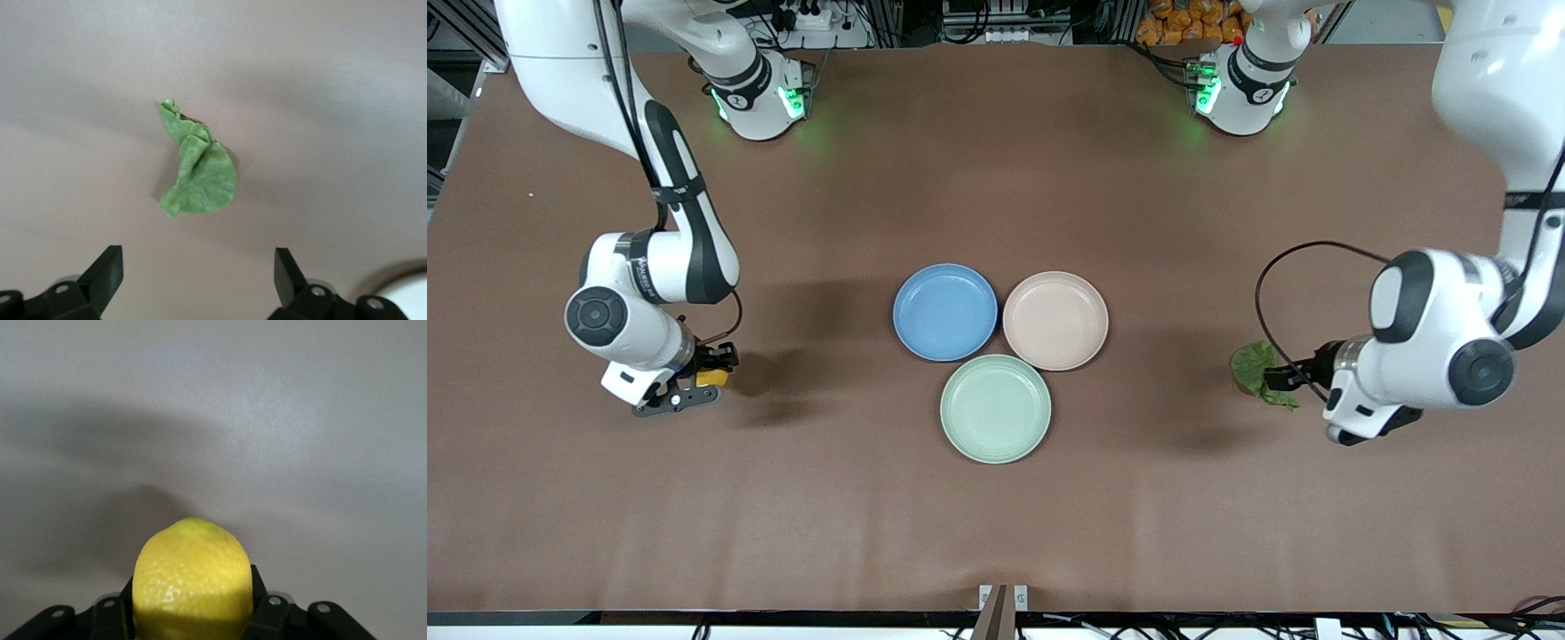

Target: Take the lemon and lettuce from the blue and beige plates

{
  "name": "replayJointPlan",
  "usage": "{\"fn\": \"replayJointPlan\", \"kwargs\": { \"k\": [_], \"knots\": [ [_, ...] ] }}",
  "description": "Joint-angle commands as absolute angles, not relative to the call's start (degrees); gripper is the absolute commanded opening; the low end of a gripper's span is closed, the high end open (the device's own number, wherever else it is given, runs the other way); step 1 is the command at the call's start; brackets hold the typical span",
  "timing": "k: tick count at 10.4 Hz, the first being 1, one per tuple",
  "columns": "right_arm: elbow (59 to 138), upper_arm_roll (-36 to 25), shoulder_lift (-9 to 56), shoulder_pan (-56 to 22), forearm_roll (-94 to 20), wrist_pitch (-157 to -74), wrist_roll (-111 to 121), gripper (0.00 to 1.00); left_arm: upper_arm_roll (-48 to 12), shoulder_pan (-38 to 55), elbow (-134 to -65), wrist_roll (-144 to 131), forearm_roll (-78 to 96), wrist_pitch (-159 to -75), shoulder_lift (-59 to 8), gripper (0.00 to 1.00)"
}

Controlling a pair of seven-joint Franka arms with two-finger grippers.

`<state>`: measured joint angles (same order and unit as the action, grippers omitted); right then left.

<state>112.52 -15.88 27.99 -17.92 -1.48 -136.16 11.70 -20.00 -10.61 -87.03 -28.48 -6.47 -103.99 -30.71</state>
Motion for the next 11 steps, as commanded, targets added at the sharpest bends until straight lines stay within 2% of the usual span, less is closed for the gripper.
{"fn": "replayJointPlan", "kwargs": {
  "k": [1,5,6,7,8,10,11],
  "knots": [
    [116.5,-15.4,26.7,-17.0,-5.5,-139.1,12.6,0.41,-20.2,-9.2,-88.7,-28.5,-6.4,-101.9,-22.6,1.00],
    [116.5,-14.9,30.3,-18.2,-11.2,-142.5,12.7,0.45,-22.3,-9.4,-88.7,-24.2,-6.1,-100.3,-12.6,1.00],
    [116.4,-14.8,30.8,-18.3,-11.2,-142.8,12.7,0.53,-22.8,-9.5,-88.7,-23.8,-6.6,-98.6,-10.8,1.00],
    [116.3,-14.8,30.8,-18.4,-11.2,-142.8,12.5,0.65,-22.8,-9.7,-88.7,-22.3,-6.5,-97.6,-8.9,1.00],
    [116.2,-14.8,30.8,-18.4,-11.3,-142.8,12.0,1.00,-22.9,-9.8,-88.7,-19.6,-6.1,-96.7,-7.0,1.00],
    [115.1,-14.8,30.0,-18.7,-11.4,-140.9,11.9,1.00,-23.1,-9.3,-89.7,-18.3,-5.4,-95.5,-2.7,1.00],
    [113.0,-14.8,29.2,-18.9,-11.3,-137.2,10.5,1.00,-22.8,-9.3,-90.3,-17.2,-5.4,-95.1,-1.2,1.00]
  ]
}}
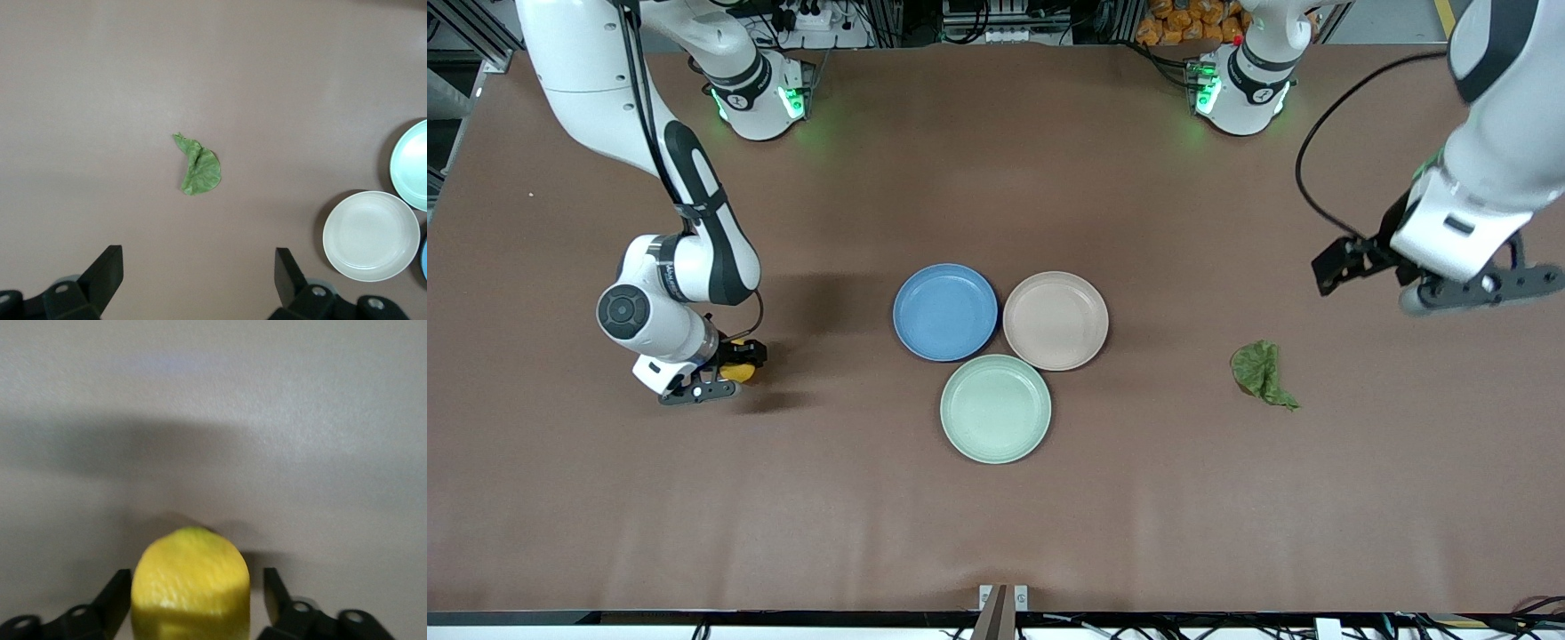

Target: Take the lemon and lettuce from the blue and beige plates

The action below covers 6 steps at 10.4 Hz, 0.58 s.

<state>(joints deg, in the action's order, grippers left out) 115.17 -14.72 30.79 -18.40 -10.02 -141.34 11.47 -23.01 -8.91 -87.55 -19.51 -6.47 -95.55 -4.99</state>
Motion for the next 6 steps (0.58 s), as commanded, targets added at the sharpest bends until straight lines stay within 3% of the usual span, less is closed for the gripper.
{"fn": "replayJointPlan", "kwargs": {
  "k": [1,4,6],
  "knots": [
    [111.0,-14.9,28.4,-19.0,-11.3,-133.7,9.3,1.00,-22.2,-9.2,-90.5,-15.3,-5.4,-94.2,-0.4,1.00],
    [108.7,-14.9,23.6,-17.9,-11.2,-128.1,9.2,1.00,-14.3,-4.8,-90.6,-10.7,-5.2,-93.3,1.4,1.00],
    [107.7,-14.9,19.5,-15.7,-10.8,-125.3,9.1,1.00,-12.8,-4.8,-90.7,-9.2,-4.9,-93.2,1.4,1.00]
  ]
}}
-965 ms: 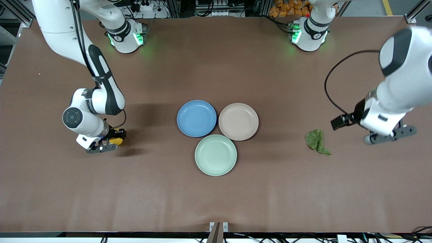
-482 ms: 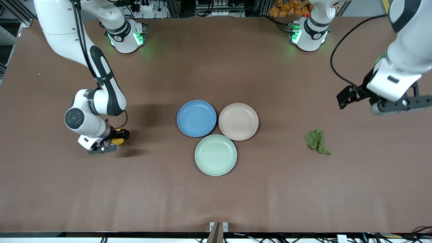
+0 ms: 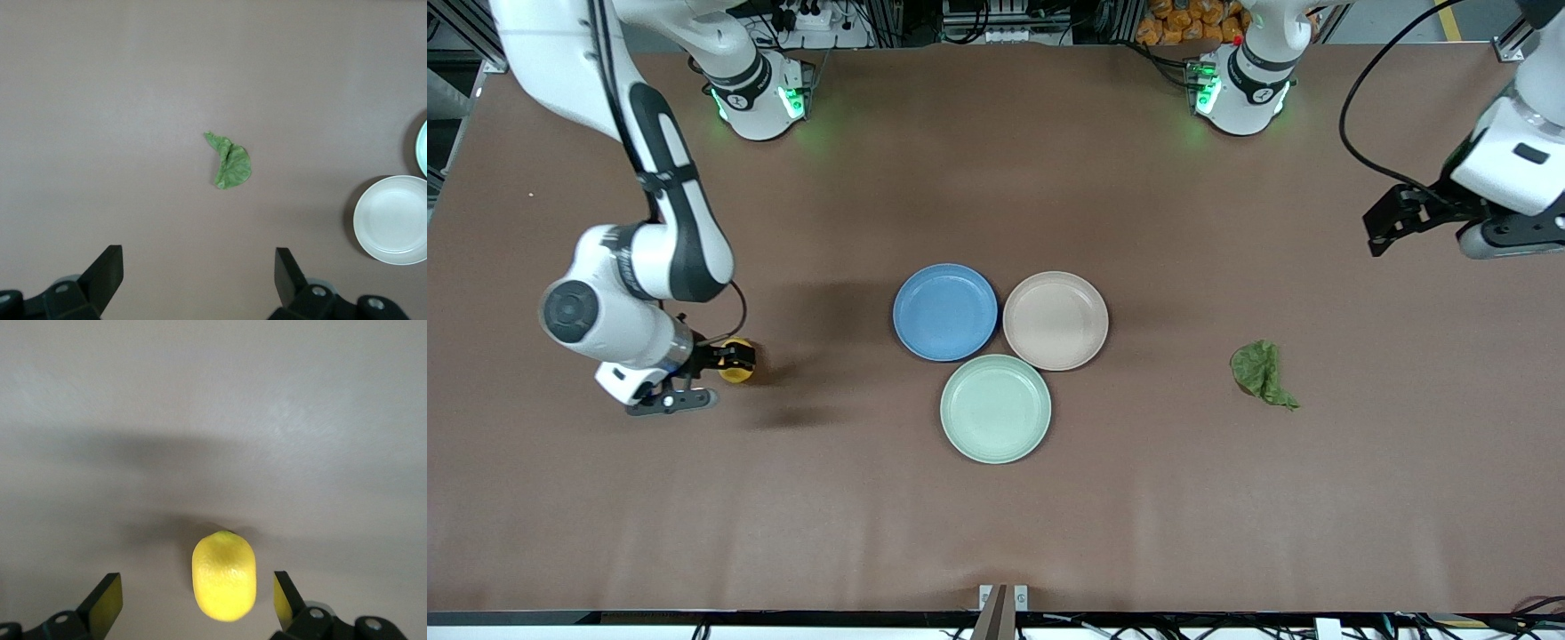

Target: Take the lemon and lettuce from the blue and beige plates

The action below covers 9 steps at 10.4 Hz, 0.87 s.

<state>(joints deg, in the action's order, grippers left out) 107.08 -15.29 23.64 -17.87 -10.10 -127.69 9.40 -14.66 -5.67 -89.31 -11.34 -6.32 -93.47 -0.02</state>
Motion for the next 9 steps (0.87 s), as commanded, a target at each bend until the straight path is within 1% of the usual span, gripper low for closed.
{"fn": "replayJointPlan", "kwargs": {
  "k": [1,3,4,5,7,8,9],
  "knots": [
    [107.7,-14.9,17.1,-14.3,-10.9,-123.0,9.1,1.00,-12.6,-4.8,-90.6,-8.1,-4.9,-93.2,1.3,1.00],
    [107.9,-14.8,12.0,-12.1,-10.8,-118.0,9.0,1.00,-12.0,-4.6,-90.4,-8.0,-4.9,-92.5,1.5,1.00],
    [108.1,-13.0,10.0,-10.0,-10.8,-115.3,8.4,1.00,-12.1,-4.7,-90.0,-8.0,-5.0,-92.4,1.4,1.00],
    [108.2,-10.0,8.0,-6.6,-10.5,-113.0,8.0,1.00,-12.6,-5.1,-89.9,-8.0,-5.1,-92.4,1.2,1.00],
    [108.0,-8.0,3.7,-5.7,-6.5,-108.7,7.8,1.00,-12.7,-5.0,-89.9,-7.6,-5.1,-92.2,1.2,1.00],
    [106.8,-7.0,2.0,-5.7,-4.9,-104.5,7.2,1.00,-12.8,-4.8,-89.9,-7.6,-5.0,-92.2,1.3,1.00],
    [103.3,-6.1,1.6,-5.4,-4.6,-97.9,3.8,1.00,-12.8,-4.8,-89.8,-7.6,-5.0,-92.2,1.4,1.00]
  ]
}}
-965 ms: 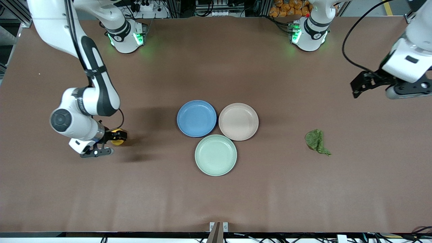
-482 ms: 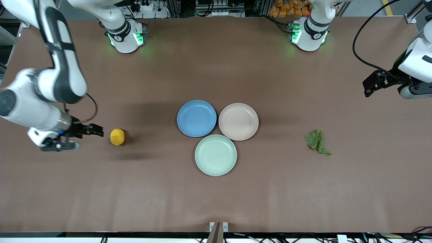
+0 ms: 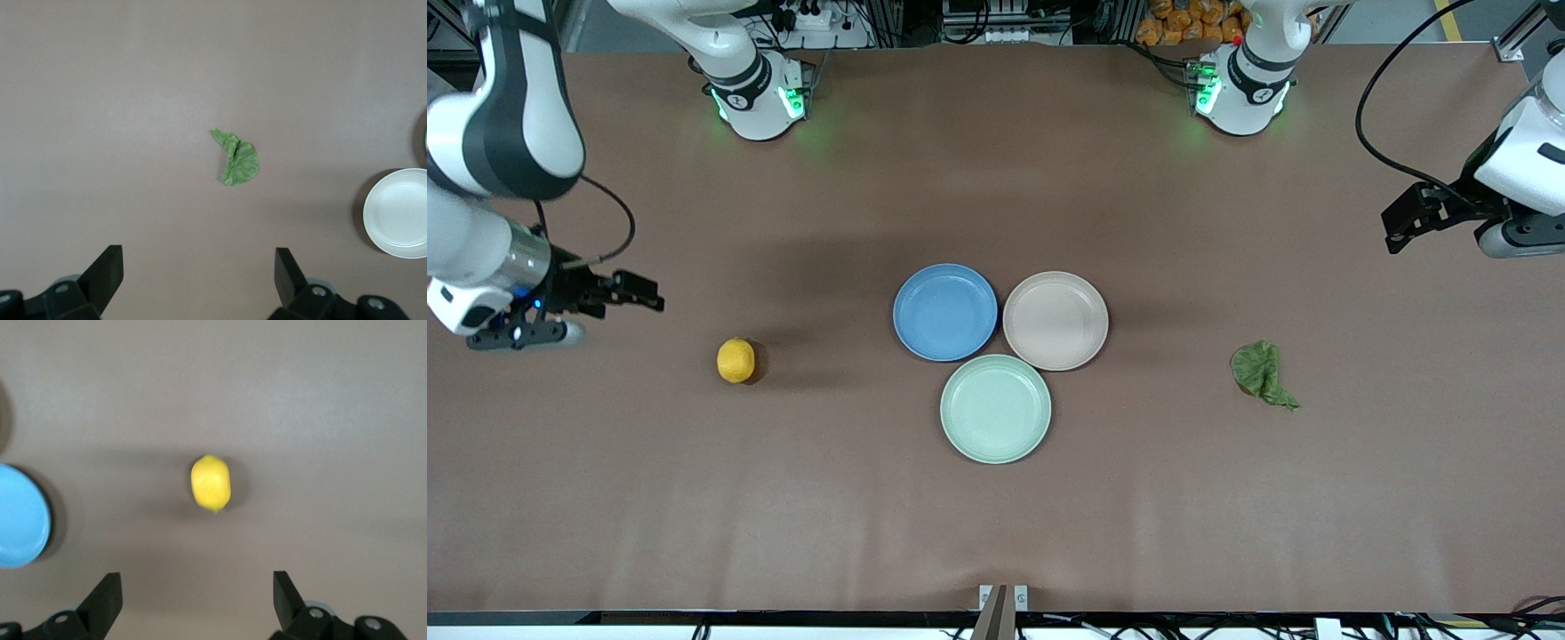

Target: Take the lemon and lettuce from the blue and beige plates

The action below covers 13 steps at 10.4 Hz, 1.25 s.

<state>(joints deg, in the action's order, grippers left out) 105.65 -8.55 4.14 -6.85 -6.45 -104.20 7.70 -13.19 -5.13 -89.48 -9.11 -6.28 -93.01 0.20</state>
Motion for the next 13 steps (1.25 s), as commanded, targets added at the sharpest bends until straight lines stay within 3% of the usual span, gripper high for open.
{"fn": "replayJointPlan", "kwargs": {
  "k": [1,3,6,13],
  "knots": [
    [100.5,-3.0,0.6,-3.5,-4.2,-92.9,1.4,1.00,-12.8,-4.8,-89.7,-6.9,-4.8,-92.3,1.3,1.00],
    [95.9,-0.5,0.1,-2.5,-2.2,-87.2,0.8,1.00,-12.7,-5.3,-89.2,-6.8,-1.8,-92.3,1.4,1.00],
    [90.1,-0.6,0.4,-3.0,-2.2,-85.8,1.2,1.00,-12.2,-6.0,-89.3,-6.7,1.0,-92.3,1.5,1.00],
    [86.7,-2.0,0.1,-3.8,1.1,-80.8,1.3,1.00,-11.9,-6.1,-88.2,-4.7,-0.1,-92.2,1.4,1.00]
  ]
}}
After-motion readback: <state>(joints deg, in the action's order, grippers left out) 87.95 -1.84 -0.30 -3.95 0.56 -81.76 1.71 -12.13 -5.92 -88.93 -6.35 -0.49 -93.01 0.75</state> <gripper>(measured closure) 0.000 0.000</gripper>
